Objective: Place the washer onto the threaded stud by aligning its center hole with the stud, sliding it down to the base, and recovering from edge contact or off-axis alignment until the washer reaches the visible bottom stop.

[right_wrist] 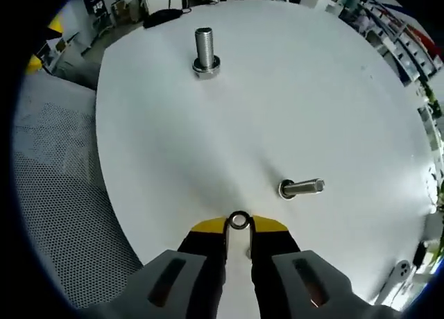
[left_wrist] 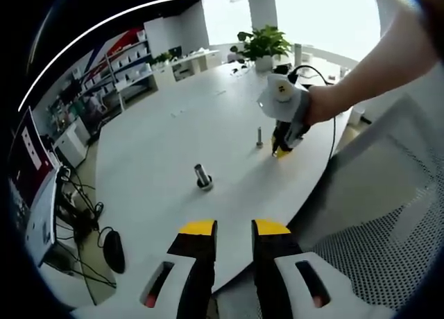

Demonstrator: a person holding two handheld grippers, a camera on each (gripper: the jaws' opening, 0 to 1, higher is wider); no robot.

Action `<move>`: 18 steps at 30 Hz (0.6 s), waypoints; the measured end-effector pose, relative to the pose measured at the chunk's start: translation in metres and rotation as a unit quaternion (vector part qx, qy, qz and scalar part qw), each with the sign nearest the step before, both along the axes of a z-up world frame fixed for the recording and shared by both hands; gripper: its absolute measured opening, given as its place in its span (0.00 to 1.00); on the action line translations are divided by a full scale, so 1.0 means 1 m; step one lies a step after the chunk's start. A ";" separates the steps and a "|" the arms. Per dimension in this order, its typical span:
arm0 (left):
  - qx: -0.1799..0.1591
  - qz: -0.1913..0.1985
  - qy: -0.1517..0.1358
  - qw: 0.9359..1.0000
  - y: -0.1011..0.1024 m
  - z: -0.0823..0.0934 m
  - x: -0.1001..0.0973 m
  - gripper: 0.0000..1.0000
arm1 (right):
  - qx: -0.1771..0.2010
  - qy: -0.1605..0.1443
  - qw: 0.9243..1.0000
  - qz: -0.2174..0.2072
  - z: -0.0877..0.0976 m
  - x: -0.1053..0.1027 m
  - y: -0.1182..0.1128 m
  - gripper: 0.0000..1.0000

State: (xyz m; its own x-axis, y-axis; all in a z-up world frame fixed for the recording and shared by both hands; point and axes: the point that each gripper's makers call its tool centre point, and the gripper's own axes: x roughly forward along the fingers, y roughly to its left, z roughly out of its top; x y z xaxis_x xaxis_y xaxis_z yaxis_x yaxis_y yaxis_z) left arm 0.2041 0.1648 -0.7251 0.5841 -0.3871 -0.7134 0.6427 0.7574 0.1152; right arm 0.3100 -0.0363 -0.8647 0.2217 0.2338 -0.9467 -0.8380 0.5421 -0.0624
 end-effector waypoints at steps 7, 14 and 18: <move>-0.001 -0.001 0.000 1.000 -0.001 0.000 0.001 0.18 | -0.001 -0.014 1.000 -0.001 0.021 0.008 -0.012 0.13; 0.000 -0.003 0.000 1.000 -0.001 0.000 0.001 0.18 | 0.012 -0.043 0.999 -0.007 0.044 0.025 -0.017 0.13; 0.002 -0.006 0.000 1.000 -0.001 0.000 0.000 0.18 | 0.011 -0.057 0.998 0.004 0.054 0.032 -0.016 0.13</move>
State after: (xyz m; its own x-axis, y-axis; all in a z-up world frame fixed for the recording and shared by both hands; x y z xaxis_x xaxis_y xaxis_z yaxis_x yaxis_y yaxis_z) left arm 0.2038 0.1633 -0.7253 0.5795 -0.3914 -0.7149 0.6514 0.7495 0.1177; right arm 0.3422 -0.0523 -0.8105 0.3258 0.2571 -0.9098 -0.8308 0.5372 -0.1457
